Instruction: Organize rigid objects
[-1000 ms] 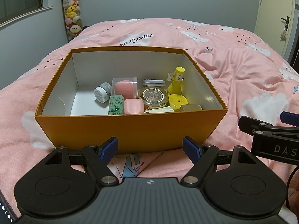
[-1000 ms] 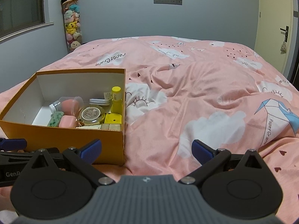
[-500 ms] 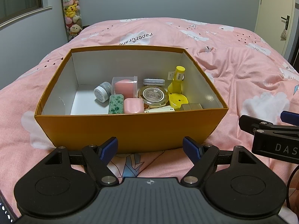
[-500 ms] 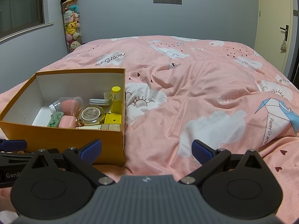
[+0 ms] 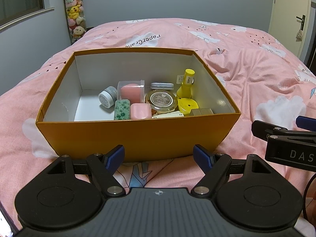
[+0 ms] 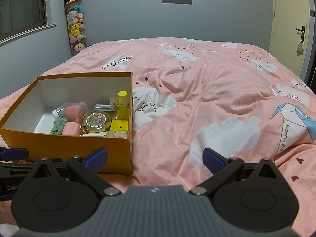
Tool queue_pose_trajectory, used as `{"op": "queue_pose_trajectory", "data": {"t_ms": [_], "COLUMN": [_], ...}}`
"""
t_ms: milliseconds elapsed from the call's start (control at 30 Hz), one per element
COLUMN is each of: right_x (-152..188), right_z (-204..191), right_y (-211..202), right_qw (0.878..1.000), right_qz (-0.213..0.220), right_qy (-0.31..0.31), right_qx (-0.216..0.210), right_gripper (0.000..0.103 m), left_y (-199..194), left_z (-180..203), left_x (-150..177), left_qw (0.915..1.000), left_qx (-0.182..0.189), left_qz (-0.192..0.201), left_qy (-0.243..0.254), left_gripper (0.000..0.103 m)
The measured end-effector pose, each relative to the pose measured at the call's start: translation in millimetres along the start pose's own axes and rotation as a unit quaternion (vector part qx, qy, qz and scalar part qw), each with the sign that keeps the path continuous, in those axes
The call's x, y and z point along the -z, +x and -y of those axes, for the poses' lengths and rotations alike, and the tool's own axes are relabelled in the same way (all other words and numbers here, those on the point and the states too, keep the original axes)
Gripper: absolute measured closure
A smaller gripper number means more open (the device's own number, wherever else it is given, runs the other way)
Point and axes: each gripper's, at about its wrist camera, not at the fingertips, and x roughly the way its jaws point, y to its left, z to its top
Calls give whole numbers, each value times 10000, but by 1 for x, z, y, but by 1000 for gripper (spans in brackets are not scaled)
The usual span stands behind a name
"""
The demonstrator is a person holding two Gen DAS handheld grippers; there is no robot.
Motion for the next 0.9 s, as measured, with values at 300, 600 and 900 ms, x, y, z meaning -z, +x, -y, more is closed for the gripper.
{"op": "queue_pose_trajectory", "data": {"t_ms": [300, 600, 900], "right_x": [1, 1, 2], "right_z": [-2, -2, -2], "right_y": [1, 1, 2], "right_qw": [10000, 10000, 10000], "right_qz": [-13, -15, -27], "right_qy": [-7, -6, 3], "right_qx": [-4, -2, -6], "right_gripper": [3, 3, 3], "left_y": [0, 0, 1], "left_z": [0, 0, 0], "left_x": [1, 1, 1], "left_qw": [10000, 10000, 10000], "left_qx": [8, 12, 15], "left_qz": [-10, -13, -27], "left_qy": [31, 36, 35], "left_gripper": [11, 11, 11]}}
